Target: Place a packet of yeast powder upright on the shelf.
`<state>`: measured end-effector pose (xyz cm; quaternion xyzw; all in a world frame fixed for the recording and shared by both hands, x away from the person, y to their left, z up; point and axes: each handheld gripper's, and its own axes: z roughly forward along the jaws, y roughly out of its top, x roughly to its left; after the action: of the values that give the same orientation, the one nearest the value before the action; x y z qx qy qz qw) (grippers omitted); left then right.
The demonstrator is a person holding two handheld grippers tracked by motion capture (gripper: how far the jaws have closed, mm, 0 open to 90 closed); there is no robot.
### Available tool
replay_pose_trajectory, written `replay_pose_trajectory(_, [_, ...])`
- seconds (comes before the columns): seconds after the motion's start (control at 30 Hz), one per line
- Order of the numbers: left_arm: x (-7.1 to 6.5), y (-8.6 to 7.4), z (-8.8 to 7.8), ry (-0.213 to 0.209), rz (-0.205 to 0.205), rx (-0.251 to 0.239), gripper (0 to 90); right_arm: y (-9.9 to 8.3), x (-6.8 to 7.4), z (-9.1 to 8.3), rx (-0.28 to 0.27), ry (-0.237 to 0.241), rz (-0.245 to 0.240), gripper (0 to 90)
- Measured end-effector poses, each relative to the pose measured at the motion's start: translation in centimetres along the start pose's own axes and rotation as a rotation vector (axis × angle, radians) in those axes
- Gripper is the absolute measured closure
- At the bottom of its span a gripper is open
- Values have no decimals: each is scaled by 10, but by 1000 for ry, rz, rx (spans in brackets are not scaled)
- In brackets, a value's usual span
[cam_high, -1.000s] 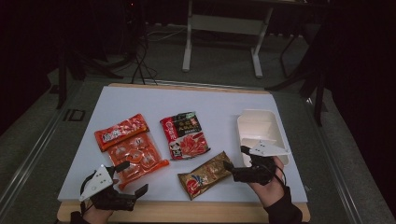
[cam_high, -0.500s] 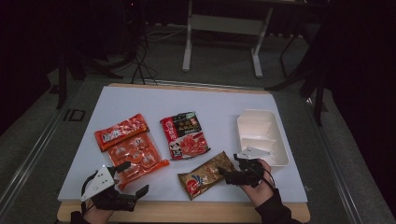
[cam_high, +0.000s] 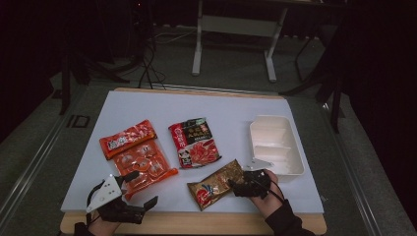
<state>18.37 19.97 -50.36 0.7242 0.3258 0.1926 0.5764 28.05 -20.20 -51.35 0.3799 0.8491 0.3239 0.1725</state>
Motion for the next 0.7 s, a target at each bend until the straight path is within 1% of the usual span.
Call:
replay_pose_trajectory(0.03, [0,0,0,0,1,2,0,0,0,2,9,-3,-8,213])
replay_pose_trajectory(0.13, [-1,0,1,-3,6,12,0,-1,0,7,31,-3,-4,212])
replay_pose_trajectory(0.27, [-1,0,1,0,5,11,0,-2,-2,12,48,7,9,211])
replay_pose_trajectory(0.33, [0,-1,2,1,4,20,0,-2,-2,15,72,22,15,211])
replay_pose_trajectory(0.47, [-1,-1,3,1,4,20,0,-1,-3,17,93,30,17,222])
replay_pose_trajectory(0.53, [-1,-1,3,1,6,26,0,-1,-3,18,108,39,12,272])
replay_pose_trajectory(0.57, [-1,-1,3,2,9,29,0,0,-3,19,117,55,14,298])
replay_pose_trajectory(0.63, [-1,-1,3,2,9,28,0,1,-4,19,129,66,15,310])
replay_pose_trajectory(0.67, [-1,-1,3,2,9,28,0,1,-4,19,139,69,10,331])
replay_pose_trajectory(0.7, [-1,-1,4,1,9,32,0,2,-4,19,143,72,0,372])
